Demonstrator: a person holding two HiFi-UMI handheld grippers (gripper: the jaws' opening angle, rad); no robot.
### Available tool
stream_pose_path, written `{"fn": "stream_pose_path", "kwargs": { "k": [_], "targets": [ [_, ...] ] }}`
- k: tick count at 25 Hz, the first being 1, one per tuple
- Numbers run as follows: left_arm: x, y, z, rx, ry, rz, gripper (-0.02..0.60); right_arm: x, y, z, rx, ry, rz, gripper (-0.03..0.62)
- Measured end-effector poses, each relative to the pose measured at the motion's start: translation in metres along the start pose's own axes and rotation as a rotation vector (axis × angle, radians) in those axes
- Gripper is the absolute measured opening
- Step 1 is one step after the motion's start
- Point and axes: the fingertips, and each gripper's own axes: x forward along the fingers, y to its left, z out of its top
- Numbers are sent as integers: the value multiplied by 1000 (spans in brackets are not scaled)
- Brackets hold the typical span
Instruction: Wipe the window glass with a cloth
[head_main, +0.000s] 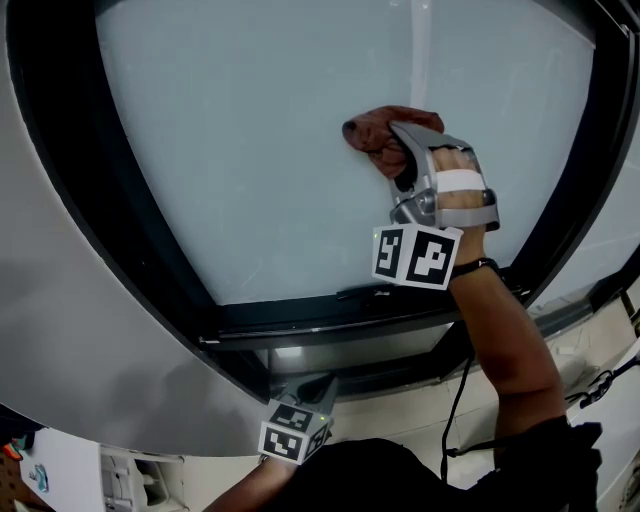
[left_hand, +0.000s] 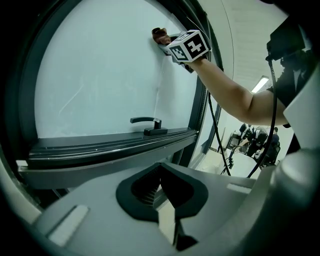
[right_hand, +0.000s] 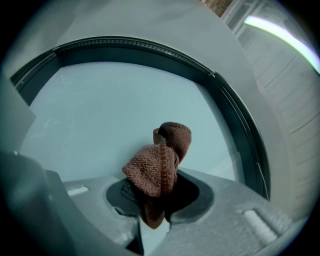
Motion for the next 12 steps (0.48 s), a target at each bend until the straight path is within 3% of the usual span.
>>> {"fn": "stream_pose_path", "kwargs": {
  "k": [12],
  "targets": [
    [-4, -5, -8, -1, 12, -17, 17, -24, 53, -5, 16, 23, 70, 86]
  ]
}}
